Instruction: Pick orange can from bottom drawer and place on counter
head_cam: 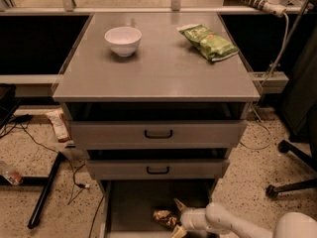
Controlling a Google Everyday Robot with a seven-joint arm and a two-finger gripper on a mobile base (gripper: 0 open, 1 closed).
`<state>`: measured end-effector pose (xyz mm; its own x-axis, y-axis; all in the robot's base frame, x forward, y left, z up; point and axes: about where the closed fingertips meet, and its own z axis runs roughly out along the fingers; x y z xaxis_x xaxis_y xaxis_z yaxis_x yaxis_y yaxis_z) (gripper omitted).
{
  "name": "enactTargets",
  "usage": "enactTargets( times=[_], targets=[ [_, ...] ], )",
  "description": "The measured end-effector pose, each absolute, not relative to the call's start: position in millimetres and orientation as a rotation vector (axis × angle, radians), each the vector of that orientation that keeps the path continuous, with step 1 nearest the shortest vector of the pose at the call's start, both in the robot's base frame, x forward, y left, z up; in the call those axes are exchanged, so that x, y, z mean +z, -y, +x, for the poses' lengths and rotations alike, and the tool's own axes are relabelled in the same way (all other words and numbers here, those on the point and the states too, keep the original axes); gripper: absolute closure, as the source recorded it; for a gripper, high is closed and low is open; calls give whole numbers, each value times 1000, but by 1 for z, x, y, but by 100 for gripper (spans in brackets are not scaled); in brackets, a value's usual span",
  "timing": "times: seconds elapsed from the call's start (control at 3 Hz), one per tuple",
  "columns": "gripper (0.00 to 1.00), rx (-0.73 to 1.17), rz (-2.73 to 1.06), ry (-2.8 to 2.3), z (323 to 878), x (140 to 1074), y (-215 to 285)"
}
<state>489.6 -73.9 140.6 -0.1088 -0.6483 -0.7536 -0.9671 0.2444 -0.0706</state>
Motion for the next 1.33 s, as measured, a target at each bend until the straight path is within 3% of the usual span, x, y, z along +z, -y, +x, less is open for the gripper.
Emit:
enactTargets(
  times=[0.33,0.67,1.33],
  targets=[
    [0,569,-1428,-1896,493,128,77],
    [18,567,-1426,-1897,494,128,77],
    [66,568,-1426,-1897,494,128,77]
  ],
)
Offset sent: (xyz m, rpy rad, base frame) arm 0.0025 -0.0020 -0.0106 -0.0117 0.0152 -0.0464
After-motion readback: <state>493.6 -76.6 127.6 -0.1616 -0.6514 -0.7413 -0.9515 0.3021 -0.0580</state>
